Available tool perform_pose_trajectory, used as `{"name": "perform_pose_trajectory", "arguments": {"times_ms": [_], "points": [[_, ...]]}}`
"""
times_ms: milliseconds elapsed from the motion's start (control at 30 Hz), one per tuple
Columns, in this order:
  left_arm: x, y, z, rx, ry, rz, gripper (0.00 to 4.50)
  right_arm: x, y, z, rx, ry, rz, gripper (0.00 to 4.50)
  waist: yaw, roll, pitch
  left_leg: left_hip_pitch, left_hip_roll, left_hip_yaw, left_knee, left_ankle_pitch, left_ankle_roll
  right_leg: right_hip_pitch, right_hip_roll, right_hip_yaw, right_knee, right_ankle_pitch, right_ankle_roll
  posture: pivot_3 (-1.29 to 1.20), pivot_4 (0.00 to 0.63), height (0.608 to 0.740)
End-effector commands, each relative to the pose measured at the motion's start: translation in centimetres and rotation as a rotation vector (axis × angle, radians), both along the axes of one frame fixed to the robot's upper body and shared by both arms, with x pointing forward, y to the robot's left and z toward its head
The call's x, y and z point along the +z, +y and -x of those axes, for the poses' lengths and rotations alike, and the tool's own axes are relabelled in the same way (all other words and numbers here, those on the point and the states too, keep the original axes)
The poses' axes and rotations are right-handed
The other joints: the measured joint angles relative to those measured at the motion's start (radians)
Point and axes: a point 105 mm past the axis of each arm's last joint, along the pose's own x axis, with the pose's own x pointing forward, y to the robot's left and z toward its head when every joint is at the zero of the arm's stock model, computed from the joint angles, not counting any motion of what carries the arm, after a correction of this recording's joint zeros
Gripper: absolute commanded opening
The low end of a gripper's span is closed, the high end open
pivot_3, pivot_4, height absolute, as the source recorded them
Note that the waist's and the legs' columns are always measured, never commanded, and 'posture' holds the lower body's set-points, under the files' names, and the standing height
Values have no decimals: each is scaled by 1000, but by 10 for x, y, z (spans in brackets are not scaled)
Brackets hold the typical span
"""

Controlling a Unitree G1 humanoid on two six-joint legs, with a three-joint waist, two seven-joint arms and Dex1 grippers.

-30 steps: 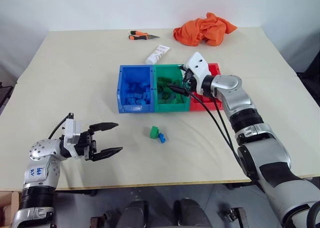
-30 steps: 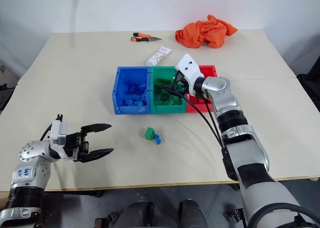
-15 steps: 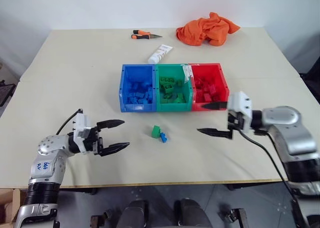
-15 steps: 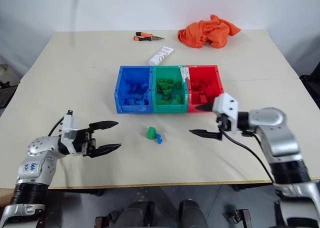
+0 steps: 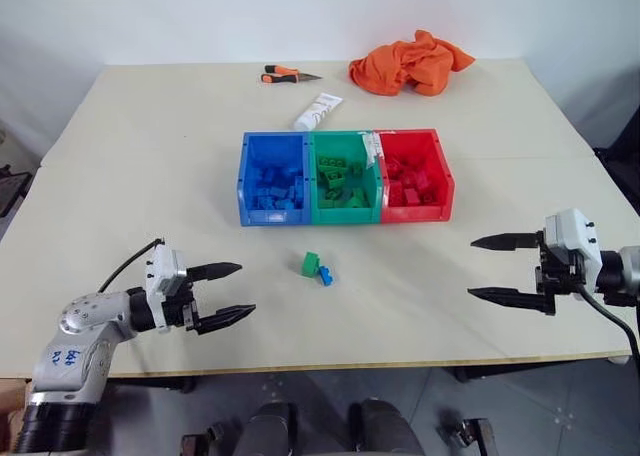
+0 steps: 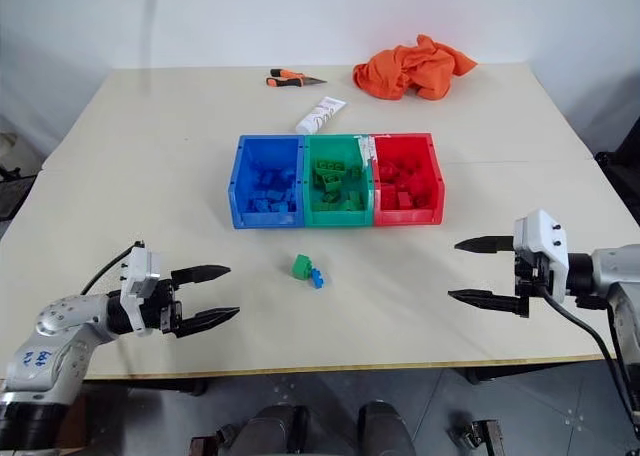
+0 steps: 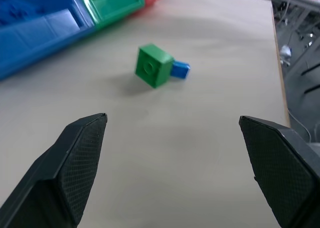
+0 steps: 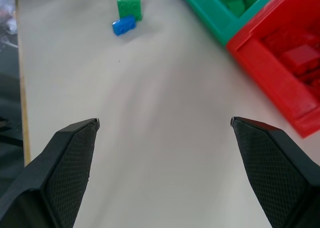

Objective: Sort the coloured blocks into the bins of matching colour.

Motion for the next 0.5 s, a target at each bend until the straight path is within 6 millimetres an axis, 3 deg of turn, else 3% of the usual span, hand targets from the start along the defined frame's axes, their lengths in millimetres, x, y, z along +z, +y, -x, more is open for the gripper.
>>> {"name": "perform_pose_trajectory", "arguments": {"times_ms": [33, 200, 500], "points": [[19, -14, 2, 44, -49, 24, 4500, 9, 10, -3, 25, -44, -24, 4412, 2, 0, 0, 0, 0, 0, 0, 0, 0, 0, 0, 0, 0, 0, 0, 0, 150, 740], [24, -36, -6, 163, -49, -22, 4500, 8, 15, -8, 24, -51, -22, 4412, 24, 0, 0, 0, 0, 0, 0, 0, 0, 0, 0, 0, -1, 0, 0, 0, 150, 740], [14, -85, -24, 117, -20, -63, 4500, 10, 26, -13, 26, -80, -40, 4412, 31, 0, 0, -1, -1, 0, 1, 0, 0, 0, 1, -1, 0, 0, 0, 0, 150, 740]]}}
